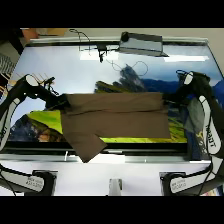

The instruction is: Fold the shirts.

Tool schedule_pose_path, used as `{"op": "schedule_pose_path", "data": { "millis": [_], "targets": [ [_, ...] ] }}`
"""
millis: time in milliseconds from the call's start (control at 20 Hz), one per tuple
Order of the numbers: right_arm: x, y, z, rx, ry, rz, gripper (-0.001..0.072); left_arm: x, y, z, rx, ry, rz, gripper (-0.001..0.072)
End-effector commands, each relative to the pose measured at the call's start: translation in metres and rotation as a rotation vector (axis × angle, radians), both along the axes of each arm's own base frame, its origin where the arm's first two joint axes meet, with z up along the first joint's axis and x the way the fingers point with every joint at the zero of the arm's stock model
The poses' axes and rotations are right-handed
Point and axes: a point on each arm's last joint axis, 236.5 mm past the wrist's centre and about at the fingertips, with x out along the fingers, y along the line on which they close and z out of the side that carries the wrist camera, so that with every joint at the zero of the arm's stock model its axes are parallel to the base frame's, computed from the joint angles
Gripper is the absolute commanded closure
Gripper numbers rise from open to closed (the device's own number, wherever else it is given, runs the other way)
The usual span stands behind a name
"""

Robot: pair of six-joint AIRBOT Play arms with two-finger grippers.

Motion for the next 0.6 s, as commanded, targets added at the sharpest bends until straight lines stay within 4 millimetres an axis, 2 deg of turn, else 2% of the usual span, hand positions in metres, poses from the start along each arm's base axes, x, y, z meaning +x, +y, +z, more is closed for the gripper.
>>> {"op": "schedule_pose_path", "data": {
  "millis": [0, 100, 200, 250, 350, 400, 450, 550],
  "targets": [
    [-0.028, -0.021, 0.022, -0.002, 0.073, 0.008, 0.0278, -0.022, 0.005, 0.027, -0.06, 0.054, -0.039, 0.0268],
    [-0.062, -0.034, 0.028, 0.067, 0.17, -0.065, 0.028, -0.046, 0.018, 0.034, -0.07, 0.078, -0.053, 0.0269],
    [-0.088, -0.028, 0.024, 0.119, 0.21, -0.082, 0.0283, -0.097, 0.018, 0.011, -0.081, 0.173, -0.026, 0.0268],
    [-0.097, -0.025, 0.021, 0.117, 0.205, -0.069, 0.0283, -0.13, 0.012, -0.005, -0.088, 0.222, -0.014, 0.0268],
    [-0.111, -0.015, 0.014, 0.138, 0.178, -0.07, 0.0285, -0.182, -0.005, -0.023, -0.141, 0.265, -0.032, 0.0268],
    [-0.118, -0.012, 0.011, 0.141, 0.178, -0.067, 0.0285, -0.197, -0.01, -0.028, -0.15, 0.266, -0.033, 0.0268],
    [-0.125, -0.01, 0.01, 0.143, 0.186, -0.065, 0.0286, -0.204, -0.012, -0.033, -0.144, 0.251, -0.013, 0.0268],
    [-0.134, -0.007, 0.009, 0.15, 0.211, -0.049, 0.0287, -0.206, -0.017, -0.037, -0.159, 0.222, 0.031, 0.0267]
  ]
}}
